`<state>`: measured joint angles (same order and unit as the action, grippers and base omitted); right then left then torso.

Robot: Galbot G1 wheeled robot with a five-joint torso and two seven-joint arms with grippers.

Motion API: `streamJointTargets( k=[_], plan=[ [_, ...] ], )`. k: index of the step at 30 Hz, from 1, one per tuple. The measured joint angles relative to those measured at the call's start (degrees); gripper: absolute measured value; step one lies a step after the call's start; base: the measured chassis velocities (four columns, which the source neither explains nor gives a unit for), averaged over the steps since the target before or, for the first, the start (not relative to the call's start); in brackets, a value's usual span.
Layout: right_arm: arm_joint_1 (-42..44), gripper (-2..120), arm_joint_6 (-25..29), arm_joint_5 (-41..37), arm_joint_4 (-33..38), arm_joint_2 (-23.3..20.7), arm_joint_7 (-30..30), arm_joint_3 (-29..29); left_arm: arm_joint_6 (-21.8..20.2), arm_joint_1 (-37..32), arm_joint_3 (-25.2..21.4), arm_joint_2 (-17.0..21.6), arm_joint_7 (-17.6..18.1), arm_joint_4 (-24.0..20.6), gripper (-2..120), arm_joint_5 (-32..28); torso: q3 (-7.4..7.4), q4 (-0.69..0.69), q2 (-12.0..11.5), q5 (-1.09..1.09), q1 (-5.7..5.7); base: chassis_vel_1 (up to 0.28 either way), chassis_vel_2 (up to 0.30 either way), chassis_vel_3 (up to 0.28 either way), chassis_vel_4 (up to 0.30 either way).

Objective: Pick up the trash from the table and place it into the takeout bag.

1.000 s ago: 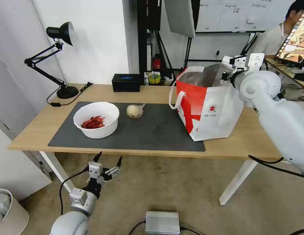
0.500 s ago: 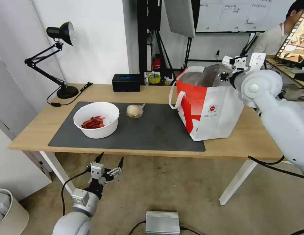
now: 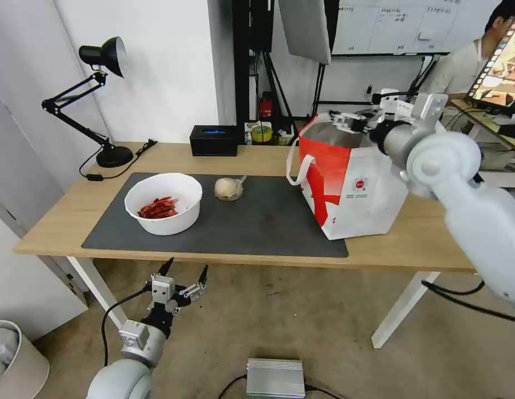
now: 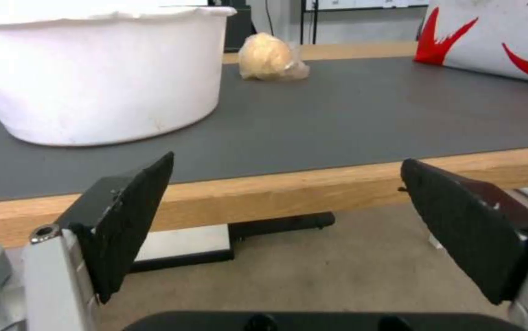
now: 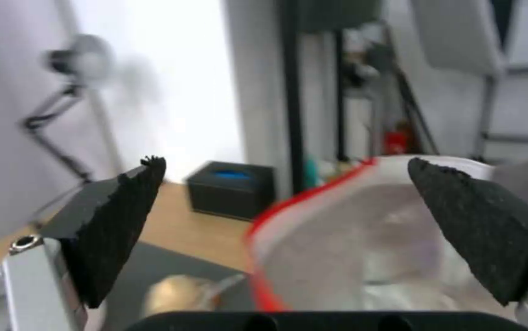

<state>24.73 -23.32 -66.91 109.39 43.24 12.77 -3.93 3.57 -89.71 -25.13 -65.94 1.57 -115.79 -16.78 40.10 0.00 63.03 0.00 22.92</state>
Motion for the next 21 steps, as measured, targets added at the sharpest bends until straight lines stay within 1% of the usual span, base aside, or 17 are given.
streamJointTargets(
  k=[1,3,4,5,7,8,9,11,12,13,14,16,17,21],
  plan=[
    [0.0,100,0.0,0.0,0.0,0.0,0.0,0.0,0.0,0.0,0.0,0.0,0.0,0.0,100,0.0,0.0,0.0,0.0,0.0,0.0,0.0,0.0,0.0,0.0],
    [5.01,100,4.49,3.5,2.51,-1.2,-4.58,-1.63,0.01,-0.01,-0.23,0.06,-0.02,-0.06,100,-0.02,-0.01,0.01,0.0,-0.01,0.0,0.0,0.0,0.0,0.0],
    [9.27,100,6.94,5.67,4.11,-1.59,-6.63,-2.81,0.03,-0.01,-0.37,0.05,-0.02,-0.05,100,-0.03,-0.01,0.0,0.0,-0.01,0.0,0.0,0.0,0.0,0.0],
    [9.27,100,6.94,5.67,4.11,-1.59,-6.63,-2.81,0.03,-0.01,-0.37,0.05,-0.02,-0.05,100,-0.03,-0.01,0.0,0.0,-0.01,0.0,0.0,0.0,0.0,0.0],
    [15.99,100,10.56,9.32,6.44,-1.54,-8.32,-4.19,0.23,-0.01,-0.57,-0.03,-0.03,0.27,100,-0.03,0.0,-0.02,0.0,0.02,0.0,0.0,0.0,0.0,0.0],
    [19.32,100,12.12,11.49,7.48,-1.02,-8.46,-4.9,0.38,-0.01,-0.6,-0.02,-0.03,0.49,100,-0.03,-0.01,-0.01,0.01,0.0,-0.01,0.0,0.0,0.0,0.0],
    [19.32,100,12.12,11.49,7.48,-1.02,-8.46,-4.9,0.38,-0.01,-0.6,-0.02,-0.03,0.49,100,-0.03,-0.01,-0.01,0.01,0.0,-0.01,0.0,0.0,0.0,0.0],
    [24.44,100,15.03,15.76,8.76,0.05,-8.34,-5.71,0.54,0.12,-0.55,0.05,-0.03,0.73,100,-0.04,0.0,0.0,0.0,0.03,0.0,0.0,0.0,0.0,0.0],
    [26.92,100,16.46,18.28,9.38,0.58,-8.08,-6.38,0.56,0.3,-0.37,0.05,-0.04,0.79,100,-0.05,-0.01,0.01,0.0,-0.01,0.0,0.0,0.0,0.0,0.0],
    [26.92,100,16.46,18.28,9.38,0.58,-8.08,-6.38,0.56,0.3,-0.37,0.05,-0.04,0.79,100,-0.05,-0.01,0.01,0.0,-0.01,0.0,0.0,0.0,0.0,0.0],
    [28.7,100,17.35,19.74,9.74,0.99,-7.84,-6.76,0.56,0.4,-0.23,0.05,-0.04,0.83,100,-0.05,-0.01,0.01,0.0,-0.03,-0.01,0.0,0.0,0.0,0.0],
    [34.17,100,19.57,23.98,10.73,2.35,-7.01,-7.62,0.56,0.57,0.01,0.05,-0.08,0.88,100,-0.06,-0.01,-0.01,0.0,0.01,0.0,0.0,0.0,0.0,0.0],
    [34.17,100,19.57,23.98,10.73,2.35,-7.01,-7.62,0.56,0.57,0.01,0.05,-0.08,0.88,100,-0.06,-0.01,-0.01,0.0,0.01,0.0,0.0,0.0,0.0,0.0],
    [43.37,100,22.68,30.0,11.48,5.34,-6.0,-8.85,0.57,0.5,0.03,0.13,-0.06,1.02,100,-0.08,-0.01,0.0,0.0,0.0,-0.01,0.0,0.0,0.0,0.0]
  ],
)
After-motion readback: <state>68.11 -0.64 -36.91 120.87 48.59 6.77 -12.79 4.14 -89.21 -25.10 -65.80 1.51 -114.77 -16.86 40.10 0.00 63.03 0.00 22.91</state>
